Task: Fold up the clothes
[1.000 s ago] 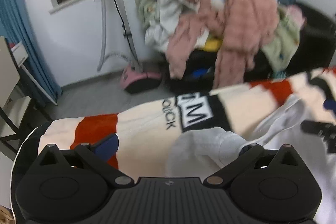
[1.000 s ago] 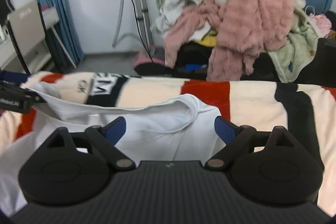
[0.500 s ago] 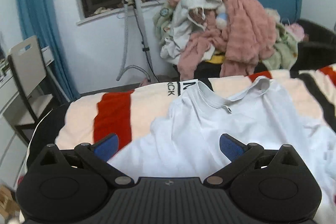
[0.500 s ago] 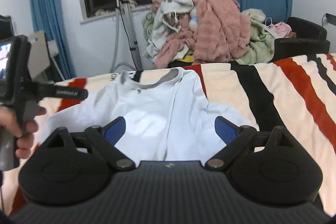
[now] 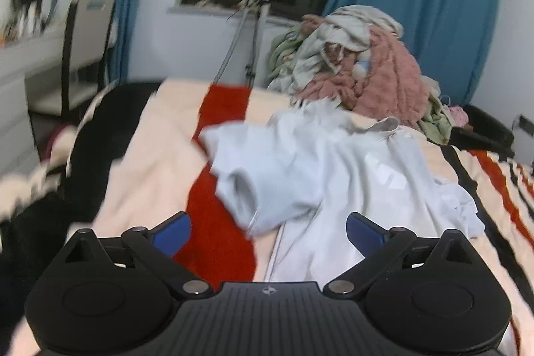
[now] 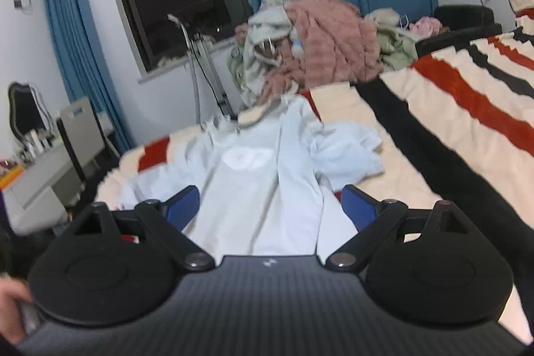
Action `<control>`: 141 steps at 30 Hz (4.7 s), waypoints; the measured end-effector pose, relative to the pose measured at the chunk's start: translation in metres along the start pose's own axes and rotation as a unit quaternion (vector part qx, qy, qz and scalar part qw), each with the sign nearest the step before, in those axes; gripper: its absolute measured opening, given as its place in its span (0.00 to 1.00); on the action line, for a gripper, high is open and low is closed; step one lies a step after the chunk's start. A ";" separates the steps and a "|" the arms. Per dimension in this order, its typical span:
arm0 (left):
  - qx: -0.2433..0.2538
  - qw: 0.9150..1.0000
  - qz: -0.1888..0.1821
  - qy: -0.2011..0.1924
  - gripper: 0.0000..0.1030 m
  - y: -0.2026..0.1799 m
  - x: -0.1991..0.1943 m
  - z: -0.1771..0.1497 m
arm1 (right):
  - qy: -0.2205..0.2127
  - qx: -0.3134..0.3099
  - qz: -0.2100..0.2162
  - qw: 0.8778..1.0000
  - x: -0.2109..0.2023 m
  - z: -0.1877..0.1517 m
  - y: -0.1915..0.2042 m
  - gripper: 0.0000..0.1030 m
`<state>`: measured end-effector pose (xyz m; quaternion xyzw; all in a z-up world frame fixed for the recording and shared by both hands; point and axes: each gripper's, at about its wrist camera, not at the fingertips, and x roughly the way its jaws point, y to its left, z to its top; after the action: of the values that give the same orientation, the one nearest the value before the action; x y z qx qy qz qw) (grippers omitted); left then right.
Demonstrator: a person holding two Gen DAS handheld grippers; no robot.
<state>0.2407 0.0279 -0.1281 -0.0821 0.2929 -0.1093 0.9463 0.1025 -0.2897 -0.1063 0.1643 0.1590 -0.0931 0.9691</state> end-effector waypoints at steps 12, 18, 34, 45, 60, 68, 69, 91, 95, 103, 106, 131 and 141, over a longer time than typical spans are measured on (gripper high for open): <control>-0.125 0.992 -0.018 -0.012 0.67 0.041 0.080 0.050 | 0.040 0.018 -0.023 0.999 0.042 -0.012 -0.007 0.90; -0.087 0.995 0.042 0.011 0.35 0.042 0.121 0.090 | 0.064 0.031 -0.033 0.997 0.073 -0.019 -0.013 0.90; 0.023 0.971 0.236 -0.003 0.03 0.054 0.201 0.199 | 0.085 0.004 -0.036 0.996 0.103 -0.028 0.000 0.90; 0.013 0.991 0.129 0.033 0.49 0.077 0.137 0.140 | 0.072 0.000 -0.034 0.997 0.107 -0.027 -0.002 0.90; -0.088 0.956 -0.017 0.279 0.47 0.058 -0.116 -0.045 | 0.057 0.000 -0.026 0.998 0.056 -0.018 -0.001 0.90; -0.063 0.933 -0.029 0.354 0.43 0.038 -0.168 -0.099 | 0.056 0.030 -0.015 0.998 0.001 -0.015 -0.012 0.90; -0.066 0.931 -0.025 0.358 0.35 0.039 -0.173 -0.103 | 0.055 0.028 -0.017 0.998 -0.005 -0.015 -0.013 0.90; 0.023 0.963 0.025 0.266 0.27 0.024 -0.266 -0.069 | 0.048 0.023 -0.031 0.998 -0.017 -0.015 -0.019 0.90; 0.031 0.977 0.014 0.209 0.56 0.004 -0.269 -0.050 | 0.036 0.014 -0.030 0.999 -0.019 -0.014 -0.015 0.90; 0.078 0.995 0.006 0.061 0.91 -0.063 -0.242 -0.004 | 0.016 0.014 -0.022 1.000 -0.023 -0.012 -0.014 0.90; 0.078 0.997 -0.003 0.016 0.97 -0.079 -0.219 0.008 | -0.004 0.022 -0.033 0.999 -0.026 -0.012 -0.017 0.90; 0.033 0.999 0.035 0.014 0.99 -0.049 -0.141 -0.039 | 0.020 0.399 0.016 0.917 0.192 -0.054 -0.162 0.81; 0.025 0.999 0.015 0.032 0.99 -0.050 -0.102 -0.043 | -0.015 0.336 0.010 0.942 0.280 -0.015 -0.166 0.56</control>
<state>0.1262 0.0016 -0.0971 -0.0502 0.3209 -0.1055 0.9399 0.3207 -0.4750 -0.2623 0.4801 0.1028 -0.1341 0.8608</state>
